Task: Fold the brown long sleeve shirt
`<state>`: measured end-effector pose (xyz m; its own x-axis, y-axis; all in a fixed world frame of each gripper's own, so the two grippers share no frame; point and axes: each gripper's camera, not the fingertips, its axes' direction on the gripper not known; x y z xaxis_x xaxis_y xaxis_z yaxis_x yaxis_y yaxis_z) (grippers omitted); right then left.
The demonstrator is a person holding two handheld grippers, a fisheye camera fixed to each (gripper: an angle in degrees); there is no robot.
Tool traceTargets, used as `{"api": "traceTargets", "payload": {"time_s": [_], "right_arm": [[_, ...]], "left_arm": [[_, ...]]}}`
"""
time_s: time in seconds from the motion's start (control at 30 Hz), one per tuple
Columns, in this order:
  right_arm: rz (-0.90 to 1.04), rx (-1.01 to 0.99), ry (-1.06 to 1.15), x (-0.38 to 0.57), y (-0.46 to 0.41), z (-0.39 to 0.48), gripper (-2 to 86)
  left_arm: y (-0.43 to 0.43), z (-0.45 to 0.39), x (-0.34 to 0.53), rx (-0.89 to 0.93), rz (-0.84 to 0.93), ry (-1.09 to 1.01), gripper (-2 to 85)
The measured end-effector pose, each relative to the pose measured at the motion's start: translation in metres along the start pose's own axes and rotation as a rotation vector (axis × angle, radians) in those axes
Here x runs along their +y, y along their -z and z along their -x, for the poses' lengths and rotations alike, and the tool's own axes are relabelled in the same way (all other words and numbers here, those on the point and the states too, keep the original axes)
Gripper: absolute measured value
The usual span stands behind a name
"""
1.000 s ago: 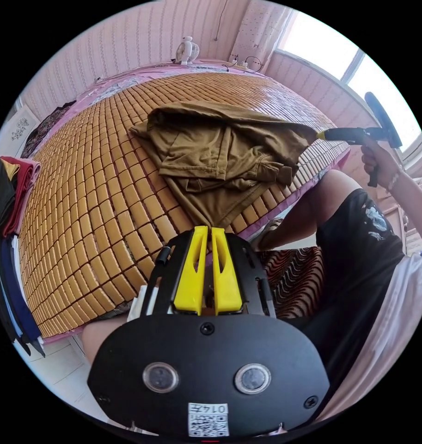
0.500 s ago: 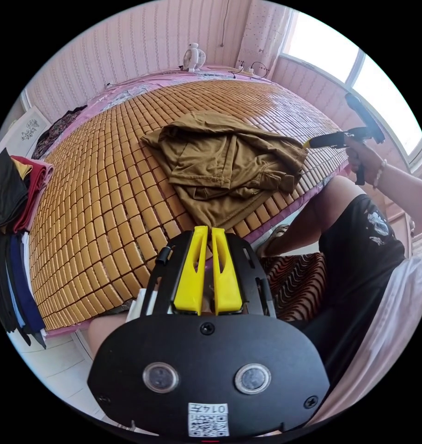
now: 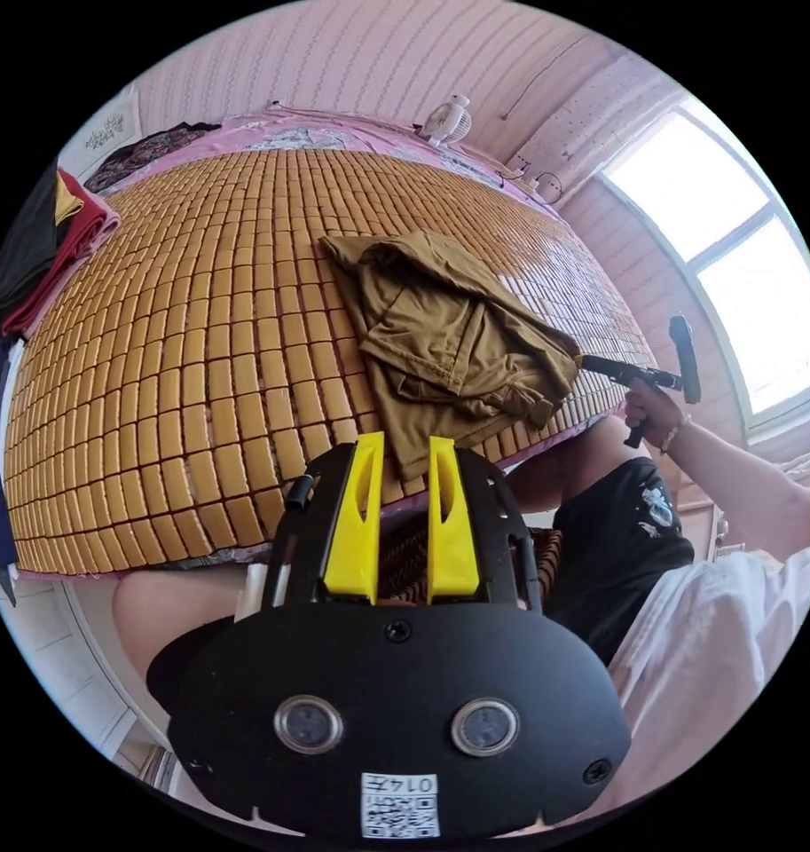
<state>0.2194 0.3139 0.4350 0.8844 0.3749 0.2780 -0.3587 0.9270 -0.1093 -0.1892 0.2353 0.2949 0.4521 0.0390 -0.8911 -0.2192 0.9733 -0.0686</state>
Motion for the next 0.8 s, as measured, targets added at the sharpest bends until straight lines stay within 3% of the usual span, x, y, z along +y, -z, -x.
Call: {"api": "traceTargets", "payload": {"time_s": [0.2, 0.33, 0.57, 0.8], "right_arm": [[-0.058, -0.083, -0.068, 0.033, 0.008, -0.033, 1.1], [0.002, -0.222, -0.123, 0.053, 0.014, -0.059, 0.9], [-0.187, -0.452, -0.262, 0.083, 0.071, -0.128, 0.9], [-0.417, -0.590, -0.012, 0.070, 0.195, -0.134, 0.7]], "left_arm": [[-0.022, -0.040, -0.022, -0.101, 0.162, -0.047, 5.7], [-0.007, -0.051, -0.031, -0.060, 0.213, -0.090, 0.6], [0.132, -0.066, -0.041, -0.045, -0.115, -0.154, -0.6], [0.301, -0.099, -0.072, -0.073, -0.505, -0.071, -0.7]]}}
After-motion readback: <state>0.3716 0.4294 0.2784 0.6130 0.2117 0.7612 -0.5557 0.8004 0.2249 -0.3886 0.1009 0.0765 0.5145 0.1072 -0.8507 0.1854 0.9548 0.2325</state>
